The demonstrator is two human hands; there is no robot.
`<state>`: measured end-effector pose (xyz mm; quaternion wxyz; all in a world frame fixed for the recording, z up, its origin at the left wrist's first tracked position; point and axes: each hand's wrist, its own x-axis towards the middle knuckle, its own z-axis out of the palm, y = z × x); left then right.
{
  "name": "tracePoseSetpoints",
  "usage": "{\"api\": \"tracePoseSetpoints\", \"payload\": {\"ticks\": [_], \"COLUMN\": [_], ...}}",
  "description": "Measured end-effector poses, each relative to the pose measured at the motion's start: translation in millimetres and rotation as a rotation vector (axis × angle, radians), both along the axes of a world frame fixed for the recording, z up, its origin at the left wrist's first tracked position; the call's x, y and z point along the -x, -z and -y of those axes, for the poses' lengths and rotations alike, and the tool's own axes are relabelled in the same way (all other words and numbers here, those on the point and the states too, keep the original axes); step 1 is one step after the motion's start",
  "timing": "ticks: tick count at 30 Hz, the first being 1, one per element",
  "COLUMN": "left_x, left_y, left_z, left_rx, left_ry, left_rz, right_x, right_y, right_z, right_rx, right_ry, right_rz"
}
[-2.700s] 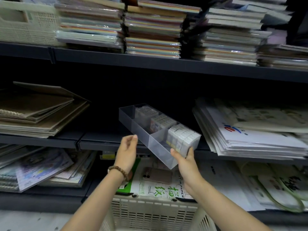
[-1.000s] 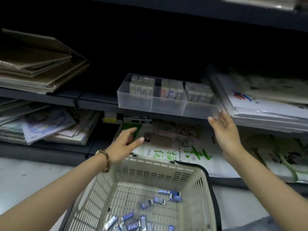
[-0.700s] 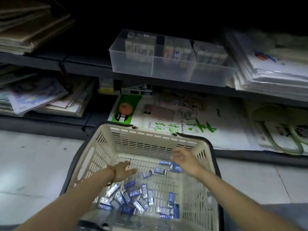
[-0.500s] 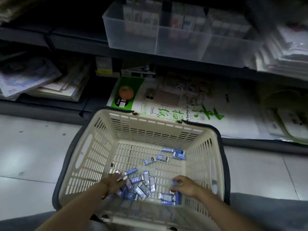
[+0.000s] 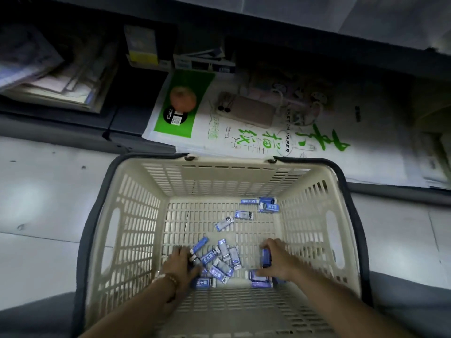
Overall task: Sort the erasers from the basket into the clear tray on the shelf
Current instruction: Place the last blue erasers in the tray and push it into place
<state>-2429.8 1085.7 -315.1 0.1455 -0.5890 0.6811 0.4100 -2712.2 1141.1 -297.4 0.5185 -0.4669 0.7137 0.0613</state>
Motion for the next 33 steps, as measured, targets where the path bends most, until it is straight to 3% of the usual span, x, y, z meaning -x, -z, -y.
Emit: {"api": "tracePoseSetpoints", "payload": {"ticks": [7,12,19,23,28,33], "left_x": [5.4,11.4,16.1,25.1,49.4,65.8], "left_y": [1.2,-5.2,-14.8,-24.2,-23.4,-19.9], "left_z": [-1.7,-3.9,-1.1,-6.7,-24.0,-32.4], "left_rx": [0.024,0.028,0.064,-0.139,-0.404,-0.396], "left_ry": [0.108,0.053,-0.064,-0.071,0.033,0.172], "left_rz": [-0.093,-0.096,-0.155,-0.322,-0.289,-0.252], "right_x": [-11.3,-11.2,-35.6,-35.4,-42.8,-44.6], "right_y": [1.9,-2.7,-2.9,-3.7,3.6,8.9], "right_z": [-7.2,-12.7,-28.6,-27.5,-35.0,-38.6], "right_rx": [-0.046,-0.187,-0.071,-0.098,-0.168,-0.167], "right_ry": [-0.139,0.046,-0.140,-0.152,-0.072,0.078], "right_rz": [0.065,0.092,-0.081,-0.052,-0.022,0.043]}}
